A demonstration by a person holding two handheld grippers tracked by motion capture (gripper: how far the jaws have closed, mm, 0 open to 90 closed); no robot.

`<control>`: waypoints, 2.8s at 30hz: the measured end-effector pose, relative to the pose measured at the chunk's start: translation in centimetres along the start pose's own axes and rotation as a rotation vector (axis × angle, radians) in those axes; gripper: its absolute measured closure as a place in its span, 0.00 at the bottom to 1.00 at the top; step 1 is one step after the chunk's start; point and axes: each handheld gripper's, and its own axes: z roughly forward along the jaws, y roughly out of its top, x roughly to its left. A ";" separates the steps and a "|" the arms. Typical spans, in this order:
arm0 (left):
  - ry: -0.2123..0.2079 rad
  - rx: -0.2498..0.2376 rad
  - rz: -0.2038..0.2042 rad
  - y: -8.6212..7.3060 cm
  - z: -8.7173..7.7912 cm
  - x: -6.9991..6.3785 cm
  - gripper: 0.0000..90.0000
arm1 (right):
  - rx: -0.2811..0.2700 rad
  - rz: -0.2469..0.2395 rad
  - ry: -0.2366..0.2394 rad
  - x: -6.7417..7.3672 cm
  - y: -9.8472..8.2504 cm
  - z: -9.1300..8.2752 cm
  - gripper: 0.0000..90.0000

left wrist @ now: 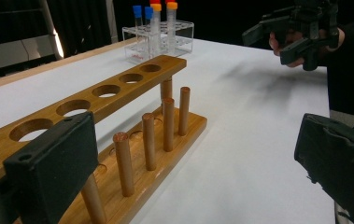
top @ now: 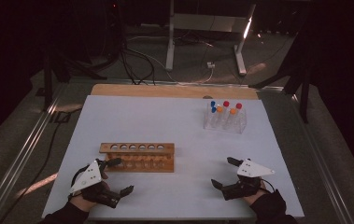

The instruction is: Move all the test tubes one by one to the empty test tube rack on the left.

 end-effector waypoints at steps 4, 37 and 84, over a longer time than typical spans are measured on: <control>0.000 0.003 -0.001 0.0 0.0 0.0 0.01 | 0.011 -0.018 -0.009 0.2 0.1 0.0 0.00; -0.010 -0.017 0.003 0.2 -0.1 -0.2 0.01 | -0.037 -0.048 0.018 0.8 6.4 -1.1 0.00; -0.016 -0.030 0.001 0.2 -0.3 -0.1 0.01 | -0.064 0.068 -0.266 -11.3 9.1 2.5 0.06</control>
